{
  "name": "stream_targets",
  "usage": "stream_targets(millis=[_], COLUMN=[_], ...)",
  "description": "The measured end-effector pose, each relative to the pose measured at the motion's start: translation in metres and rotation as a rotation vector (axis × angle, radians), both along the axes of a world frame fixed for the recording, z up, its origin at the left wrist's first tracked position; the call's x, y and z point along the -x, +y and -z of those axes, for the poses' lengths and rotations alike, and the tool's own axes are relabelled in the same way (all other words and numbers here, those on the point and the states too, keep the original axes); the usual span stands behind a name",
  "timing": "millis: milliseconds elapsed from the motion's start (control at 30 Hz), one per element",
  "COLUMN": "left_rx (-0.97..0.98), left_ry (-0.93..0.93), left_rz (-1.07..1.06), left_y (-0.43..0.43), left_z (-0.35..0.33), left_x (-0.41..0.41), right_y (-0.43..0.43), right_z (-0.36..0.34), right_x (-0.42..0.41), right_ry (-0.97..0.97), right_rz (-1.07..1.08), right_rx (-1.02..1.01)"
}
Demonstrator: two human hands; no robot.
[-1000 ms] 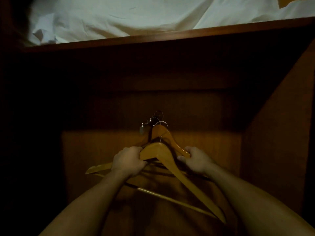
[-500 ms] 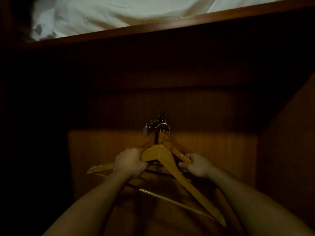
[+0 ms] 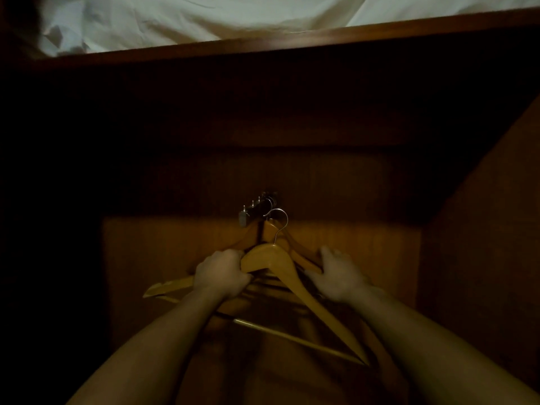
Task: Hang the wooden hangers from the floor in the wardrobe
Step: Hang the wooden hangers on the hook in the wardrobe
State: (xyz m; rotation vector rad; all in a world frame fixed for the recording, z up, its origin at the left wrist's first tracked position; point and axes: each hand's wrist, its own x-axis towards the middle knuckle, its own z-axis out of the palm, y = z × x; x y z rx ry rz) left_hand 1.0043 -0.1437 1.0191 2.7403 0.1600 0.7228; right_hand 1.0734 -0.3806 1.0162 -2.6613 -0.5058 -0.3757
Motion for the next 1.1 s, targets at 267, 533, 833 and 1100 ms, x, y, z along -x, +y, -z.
stream_targets(millis=[267, 533, 833, 1100], left_rx=[0.104, 0.19, 0.232, 0.182], left_ry=[0.029, 0.019, 0.115, 0.13], left_rz=[-0.057, 0.005, -0.087, -0.127], left_y=[-0.005, 0.0, 0.019, 0.019], left_z=[-0.011, -0.032, -0.01, -0.005], left_x=[-0.006, -0.028, -0.07, -0.085], right_y=[0.015, 0.03, 0.055, 0.056], right_z=[-0.009, -0.018, -0.012, -0.001], right_x=[0.032, 0.006, -0.022, -0.031], right_ry=[0.183, 0.116, 0.081, 0.01], right_rz=[-0.296, -0.208, -0.123, -0.092], right_rx=[-0.061, -0.103, 0.075, 0.088])
